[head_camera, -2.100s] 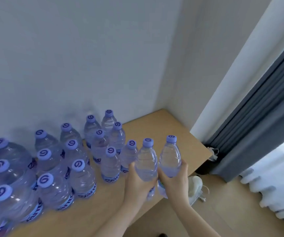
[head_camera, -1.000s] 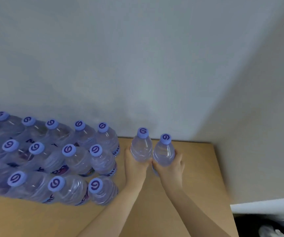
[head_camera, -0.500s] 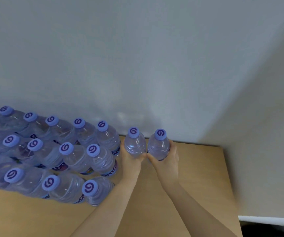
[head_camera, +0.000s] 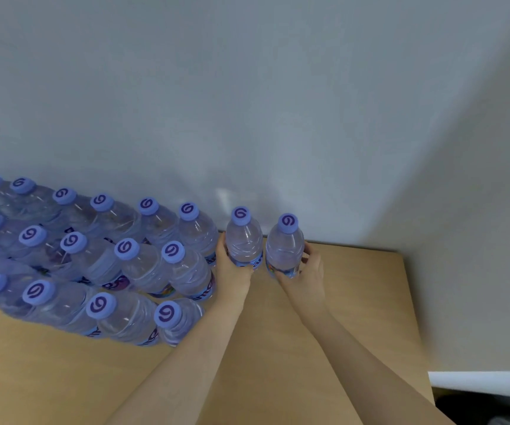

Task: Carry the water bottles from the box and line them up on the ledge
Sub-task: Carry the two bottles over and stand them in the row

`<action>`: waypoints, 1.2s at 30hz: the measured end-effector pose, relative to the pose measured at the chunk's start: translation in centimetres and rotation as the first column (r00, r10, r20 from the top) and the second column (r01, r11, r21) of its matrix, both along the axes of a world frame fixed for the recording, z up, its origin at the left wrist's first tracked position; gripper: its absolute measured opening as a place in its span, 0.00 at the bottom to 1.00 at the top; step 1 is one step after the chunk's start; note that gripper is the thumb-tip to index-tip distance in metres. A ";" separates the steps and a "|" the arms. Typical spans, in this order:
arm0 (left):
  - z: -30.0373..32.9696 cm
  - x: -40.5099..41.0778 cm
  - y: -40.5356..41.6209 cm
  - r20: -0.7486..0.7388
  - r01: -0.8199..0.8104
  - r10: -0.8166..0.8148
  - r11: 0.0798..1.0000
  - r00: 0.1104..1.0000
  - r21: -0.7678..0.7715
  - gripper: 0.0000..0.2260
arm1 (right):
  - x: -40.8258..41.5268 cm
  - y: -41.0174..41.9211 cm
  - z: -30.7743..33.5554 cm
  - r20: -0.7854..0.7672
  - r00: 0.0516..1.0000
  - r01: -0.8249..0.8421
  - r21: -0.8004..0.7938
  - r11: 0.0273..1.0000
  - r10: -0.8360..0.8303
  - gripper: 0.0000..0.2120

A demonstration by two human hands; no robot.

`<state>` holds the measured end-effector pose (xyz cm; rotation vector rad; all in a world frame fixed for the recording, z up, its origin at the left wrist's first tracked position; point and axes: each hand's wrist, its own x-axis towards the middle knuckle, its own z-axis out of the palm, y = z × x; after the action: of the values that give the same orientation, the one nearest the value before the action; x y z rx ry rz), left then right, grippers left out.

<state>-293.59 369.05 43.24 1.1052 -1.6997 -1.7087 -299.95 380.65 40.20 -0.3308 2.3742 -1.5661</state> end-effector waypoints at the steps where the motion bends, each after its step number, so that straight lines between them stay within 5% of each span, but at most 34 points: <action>1: -0.1 0.1 0.0 0.004 -0.004 0.004 1.000 1.000 -0.013 0.30 | 0.0 0.4 -0.3 0.016 1.000 -0.016 0.029 0.999 0.016 0.35; 4: 0.3 0.2 -0.1 0.005 0.004 -0.004 0.999 1.000 -0.046 0.26 | 0.2 1.0 -0.5 0.055 0.997 -0.051 0.070 0.996 0.047 0.33; 12: 0.8 0.9 0.1 -0.103 0.027 -0.025 0.999 0.994 0.018 0.29 | 0.5 -0.6 1.9 0.002 1.000 -0.020 -0.203 0.979 0.020 0.29; 23: 0.8 0.4 -0.7 -0.133 0.044 -0.038 0.998 0.990 0.042 0.27 | -2.0 0.3 2.3 0.061 0.977 -0.196 -0.132 0.972 0.205 0.29; 28: 0.5 0.5 -0.8 -0.127 0.068 -0.065 0.998 0.990 0.014 0.28 | -2.5 0.1 2.9 0.028 0.983 -0.183 -0.027 0.983 0.184 0.31; 32: 0.2 0.4 -0.6 -0.083 0.059 -0.061 0.998 0.995 -0.024 0.31 | -1.7 -1.3 3.1 0.055 0.998 -0.041 -0.009 0.999 0.042 0.44; 36: 0.2 0.4 -0.5 -0.065 0.042 -0.044 0.999 0.997 -0.024 0.30 | -1.7 -1.2 3.2 0.002 0.999 -0.032 -0.032 0.999 0.032 0.36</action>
<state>-293.22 368.52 43.40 0.9984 -1.7097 -1.7288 -301.61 379.46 43.40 -0.3714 2.3321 -1.5906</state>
